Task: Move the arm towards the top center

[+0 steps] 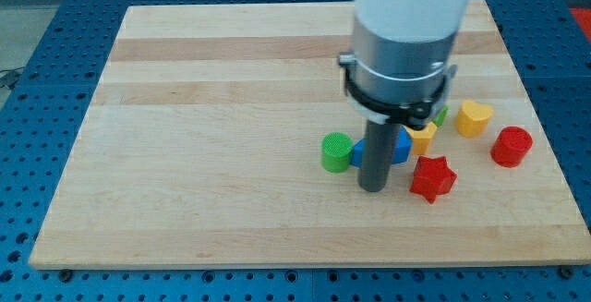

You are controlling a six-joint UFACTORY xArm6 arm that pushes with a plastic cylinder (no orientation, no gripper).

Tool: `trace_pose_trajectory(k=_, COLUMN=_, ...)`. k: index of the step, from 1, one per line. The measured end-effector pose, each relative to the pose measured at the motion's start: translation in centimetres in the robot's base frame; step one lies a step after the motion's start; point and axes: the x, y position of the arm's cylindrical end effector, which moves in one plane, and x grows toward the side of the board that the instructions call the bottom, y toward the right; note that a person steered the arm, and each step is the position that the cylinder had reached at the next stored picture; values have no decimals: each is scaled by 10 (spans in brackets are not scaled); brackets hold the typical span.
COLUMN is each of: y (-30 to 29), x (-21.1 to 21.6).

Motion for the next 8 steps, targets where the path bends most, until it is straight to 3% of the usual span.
trace_pose_trajectory(k=2, y=0, x=4)
trace_pose_trajectory(k=4, y=-103, x=45)
trace_pose_trajectory(k=5, y=-143, x=23)
trace_pose_trajectory(k=6, y=-174, x=-35)
trace_pose_trajectory(k=7, y=-169, x=-136)
trace_pose_trajectory(k=8, y=-110, x=-201)
